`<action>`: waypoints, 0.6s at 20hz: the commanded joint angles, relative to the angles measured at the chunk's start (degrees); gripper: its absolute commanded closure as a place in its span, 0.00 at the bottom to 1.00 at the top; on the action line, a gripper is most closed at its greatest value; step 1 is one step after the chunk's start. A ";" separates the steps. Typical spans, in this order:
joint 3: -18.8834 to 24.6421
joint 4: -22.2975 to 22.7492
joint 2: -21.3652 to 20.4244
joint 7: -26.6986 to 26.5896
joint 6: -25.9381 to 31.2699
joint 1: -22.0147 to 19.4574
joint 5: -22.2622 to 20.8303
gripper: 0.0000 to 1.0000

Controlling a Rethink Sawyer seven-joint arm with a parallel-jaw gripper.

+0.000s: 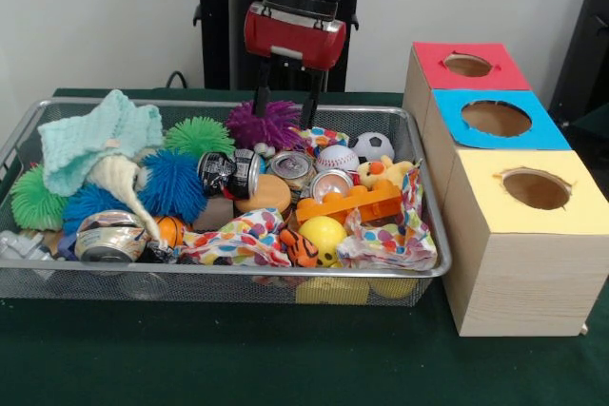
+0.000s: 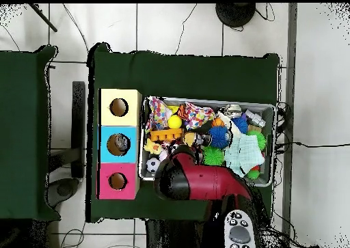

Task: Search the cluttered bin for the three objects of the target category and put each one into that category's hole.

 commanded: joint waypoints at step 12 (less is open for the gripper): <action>6.25 -11.27 10.50 -0.21 17.52 -2.29 -1.00 0.00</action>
